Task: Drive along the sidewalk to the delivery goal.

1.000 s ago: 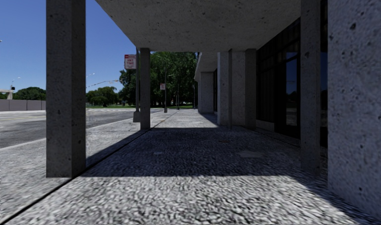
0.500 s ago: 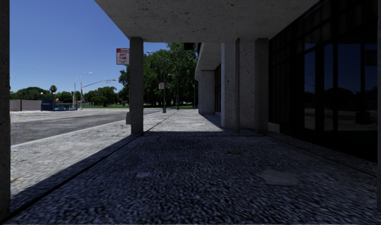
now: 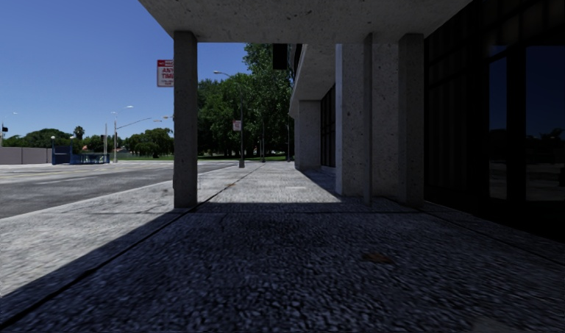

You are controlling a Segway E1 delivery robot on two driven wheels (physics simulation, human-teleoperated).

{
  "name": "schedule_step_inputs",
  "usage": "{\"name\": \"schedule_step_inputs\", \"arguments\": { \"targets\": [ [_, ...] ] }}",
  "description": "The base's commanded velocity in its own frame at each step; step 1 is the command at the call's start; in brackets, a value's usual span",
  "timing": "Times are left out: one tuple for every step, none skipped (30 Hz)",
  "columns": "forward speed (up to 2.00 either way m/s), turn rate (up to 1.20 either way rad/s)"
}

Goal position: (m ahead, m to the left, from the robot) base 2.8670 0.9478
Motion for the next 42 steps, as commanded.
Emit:
{"name": "schedule_step_inputs", "arguments": {
  "targets": [
    [2.00,0.00],
    [2.00,0.00],
    [2.00,0.00],
    [2.00,0.00],
    [2.00,0.00],
    [2.00,0.00],
    [2.00,0.00],
    [2.00,0.00],
    [2.00,0.00],
    [2.00,0.00],
    [2.00,0.00],
    [2.00,0.00],
    [2.00,0.00],
    [2.00,0.00],
    [2.00,0.00],
    [2.00,0.00],
    [2.00,0.00],
    [2.00,0.00],
    [2.00,0.00],
    [2.00,0.00],
    [2.00,0.00],
    [2.00,0.00],
    [2.00,0.00],
    [2.00,0.00],
    [2.00,0.00],
    [2.00,0.00],
    [2.00,0.00],
    [2.00,0.00],
    [2.00,0.00],
    [2.00,0.00],
    [2.00,0.00],
    [2.00,0.00],
    [2.00,0.00],
    [2.00,0.00],
    [2.00,0.00],
    [2.00,0.00],
    [2.00,0.00],
    [2.00,0.00],
    [2.00,0.00],
    [2.00,0.00],
    [2.00,0.00],
    [2.00,0.00]
  ]
}}
